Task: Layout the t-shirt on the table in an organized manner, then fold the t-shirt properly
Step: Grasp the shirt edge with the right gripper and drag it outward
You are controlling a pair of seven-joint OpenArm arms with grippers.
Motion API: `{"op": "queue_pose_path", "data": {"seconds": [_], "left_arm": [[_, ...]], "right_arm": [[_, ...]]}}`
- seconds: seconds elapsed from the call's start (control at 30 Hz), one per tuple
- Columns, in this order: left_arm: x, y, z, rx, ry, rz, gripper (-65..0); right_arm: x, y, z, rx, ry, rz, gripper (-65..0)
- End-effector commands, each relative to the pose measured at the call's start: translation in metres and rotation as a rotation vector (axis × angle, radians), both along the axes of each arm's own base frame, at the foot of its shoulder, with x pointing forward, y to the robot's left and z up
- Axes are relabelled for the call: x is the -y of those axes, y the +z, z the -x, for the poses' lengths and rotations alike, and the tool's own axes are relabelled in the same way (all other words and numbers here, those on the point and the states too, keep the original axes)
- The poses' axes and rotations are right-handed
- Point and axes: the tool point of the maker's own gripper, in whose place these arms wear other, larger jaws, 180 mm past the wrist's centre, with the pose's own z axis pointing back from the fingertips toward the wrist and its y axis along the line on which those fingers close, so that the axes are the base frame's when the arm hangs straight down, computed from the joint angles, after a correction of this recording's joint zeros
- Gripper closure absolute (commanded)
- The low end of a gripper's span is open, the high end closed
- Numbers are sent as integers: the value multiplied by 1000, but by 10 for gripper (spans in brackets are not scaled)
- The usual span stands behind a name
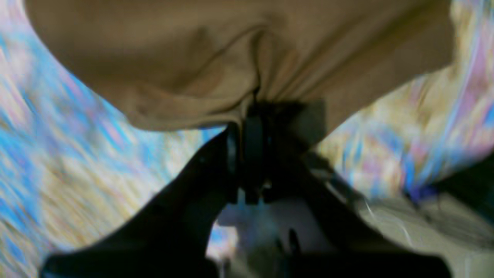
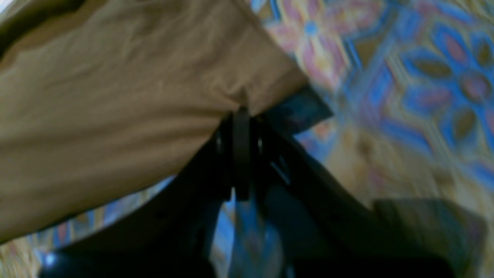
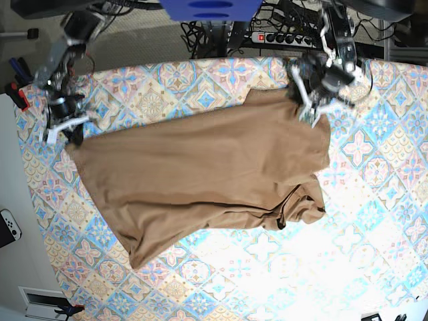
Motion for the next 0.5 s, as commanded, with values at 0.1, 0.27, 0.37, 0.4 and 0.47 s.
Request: {"op": "queue_pose_path", "data": {"seconds": [0.1, 0.27, 0.37, 0.4, 0.47], "left_arm": [[-4, -3, 21, -35, -3, -16, 0], [-2, -13, 58, -125, -66, -18, 0], [-4, -21, 60, -148, -53, -16, 0], [-5, -19, 59, -143, -55, -19, 0], [-5, -11, 70, -158, -69, -41, 0]], "right_arm": [[8, 24, 4, 42, 16, 74, 0], [4, 23, 19, 24, 26, 87, 0], [-1, 19, 20, 23, 22, 73, 0], [-1, 20, 20, 24, 22, 72, 0], [-2, 20, 19, 25, 25, 72, 0]]}}
